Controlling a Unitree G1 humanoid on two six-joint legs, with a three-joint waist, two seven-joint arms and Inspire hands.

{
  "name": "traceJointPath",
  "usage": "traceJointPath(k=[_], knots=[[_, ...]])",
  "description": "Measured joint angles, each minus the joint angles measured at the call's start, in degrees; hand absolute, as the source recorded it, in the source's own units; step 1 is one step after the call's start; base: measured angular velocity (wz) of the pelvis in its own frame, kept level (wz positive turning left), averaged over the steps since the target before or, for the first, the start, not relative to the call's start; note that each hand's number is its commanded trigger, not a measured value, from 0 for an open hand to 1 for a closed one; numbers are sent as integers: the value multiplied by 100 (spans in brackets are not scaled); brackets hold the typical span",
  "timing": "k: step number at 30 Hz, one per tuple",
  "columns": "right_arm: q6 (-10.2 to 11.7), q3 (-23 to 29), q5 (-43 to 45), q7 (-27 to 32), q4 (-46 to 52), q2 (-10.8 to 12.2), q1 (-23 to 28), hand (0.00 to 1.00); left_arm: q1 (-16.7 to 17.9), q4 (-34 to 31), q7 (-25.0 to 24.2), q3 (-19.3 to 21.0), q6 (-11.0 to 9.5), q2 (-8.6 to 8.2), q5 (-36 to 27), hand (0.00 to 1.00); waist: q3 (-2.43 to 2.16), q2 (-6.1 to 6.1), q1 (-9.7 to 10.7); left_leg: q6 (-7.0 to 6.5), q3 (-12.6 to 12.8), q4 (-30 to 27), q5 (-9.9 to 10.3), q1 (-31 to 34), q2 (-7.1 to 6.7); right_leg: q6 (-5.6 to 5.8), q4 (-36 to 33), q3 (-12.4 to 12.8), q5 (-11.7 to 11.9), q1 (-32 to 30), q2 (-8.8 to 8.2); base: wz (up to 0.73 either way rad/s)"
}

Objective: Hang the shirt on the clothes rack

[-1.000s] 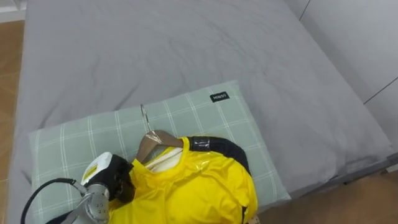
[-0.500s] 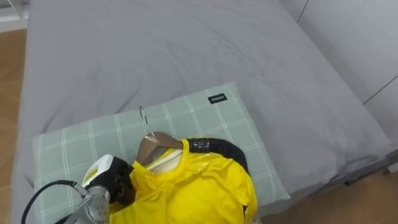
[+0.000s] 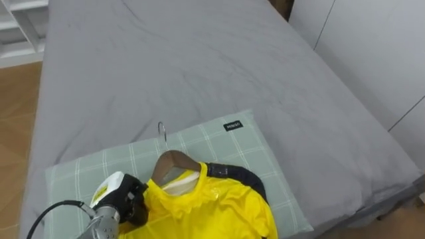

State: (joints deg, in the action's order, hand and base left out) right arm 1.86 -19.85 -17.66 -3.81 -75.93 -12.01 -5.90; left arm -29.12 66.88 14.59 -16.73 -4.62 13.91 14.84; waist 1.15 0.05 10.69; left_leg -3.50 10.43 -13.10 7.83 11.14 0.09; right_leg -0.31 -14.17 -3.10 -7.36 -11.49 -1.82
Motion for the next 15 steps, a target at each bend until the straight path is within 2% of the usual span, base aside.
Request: traceJointPath(k=[5,7,9,12,15], knots=[[-4,351,-61,-2,-14,3,248,0,359,-550,10,211,-5,-30,-179,100,-17,18,-11,3,-87,95,2,-360,-21,22,146,-26,-1,412,3,7],[0,502,-61,-13,-14,3,350,0,520,-882,-6,379,-3,-100,-337,100,-43,26,-19,9,-149,138,6,-447,-74,41,165,-70,-27,507,-5,10],[-3,550,-55,-9,-15,1,402,0,584,-1067,-23,394,-4,-129,-587,100,-58,23,-61,8,-139,139,6,-504,-77,45,163,-88,-34,569,-9,3],[2,570,-27,5,52,2,483,0,873,-1534,-55,394,-3,-131,-862,100,-76,21,-69,8,-173,145,7,-629,-76,47,180,-79,-39,716,-13,2],[4,724,-16,4,67,4,558,0,1076,-1976,-172,395,-1,-131,-880,100,-82,27,-143,9,-188,144,7,-691,-78,54,273,-115,-34,839,-8,8]])
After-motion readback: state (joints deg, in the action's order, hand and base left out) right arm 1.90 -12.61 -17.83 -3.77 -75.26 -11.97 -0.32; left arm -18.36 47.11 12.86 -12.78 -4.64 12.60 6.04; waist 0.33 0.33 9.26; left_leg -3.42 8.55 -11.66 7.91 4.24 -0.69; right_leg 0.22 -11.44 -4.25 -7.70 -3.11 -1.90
